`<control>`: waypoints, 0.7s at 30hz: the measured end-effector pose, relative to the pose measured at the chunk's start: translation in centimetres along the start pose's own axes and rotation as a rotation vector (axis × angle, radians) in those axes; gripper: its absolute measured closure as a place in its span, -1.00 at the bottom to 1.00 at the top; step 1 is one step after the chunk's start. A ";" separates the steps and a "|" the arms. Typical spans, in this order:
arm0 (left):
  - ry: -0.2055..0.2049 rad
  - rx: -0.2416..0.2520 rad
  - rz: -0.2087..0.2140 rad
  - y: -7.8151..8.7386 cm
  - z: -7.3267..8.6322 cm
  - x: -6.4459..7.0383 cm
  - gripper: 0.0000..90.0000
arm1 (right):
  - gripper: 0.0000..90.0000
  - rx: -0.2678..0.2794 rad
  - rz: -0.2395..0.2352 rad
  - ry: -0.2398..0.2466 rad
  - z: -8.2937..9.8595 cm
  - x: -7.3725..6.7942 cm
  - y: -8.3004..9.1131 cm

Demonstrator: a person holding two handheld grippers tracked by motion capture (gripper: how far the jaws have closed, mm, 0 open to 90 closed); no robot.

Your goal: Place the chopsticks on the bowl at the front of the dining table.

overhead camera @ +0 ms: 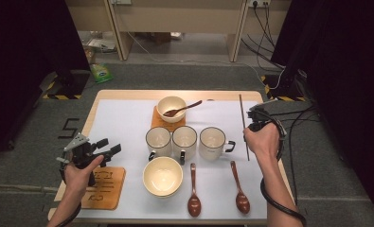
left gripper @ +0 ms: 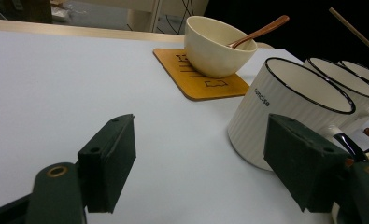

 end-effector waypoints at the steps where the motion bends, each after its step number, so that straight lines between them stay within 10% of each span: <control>1: 0.000 -0.001 0.000 0.0 0.0 0.0 -0.46 | 0.92 0.000 0.001 0.003 -0.1 -0.1 0.0; 21: 0.001 0.006 0.000 0.1 -0.1 -0.1 -0.45 | 0.92 0.013 -0.005 0.003 -1.0 -0.4 0.1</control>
Point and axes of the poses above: each handheld gripper's, and its own axes: y roughly backward along the jaws, z roughly out of its underside, x roughly to its right, the point moved 3 cm from there along -y, roughly forward along the jaws, and after that the axes turned 6 degrees about y, right-handed, at the moved point
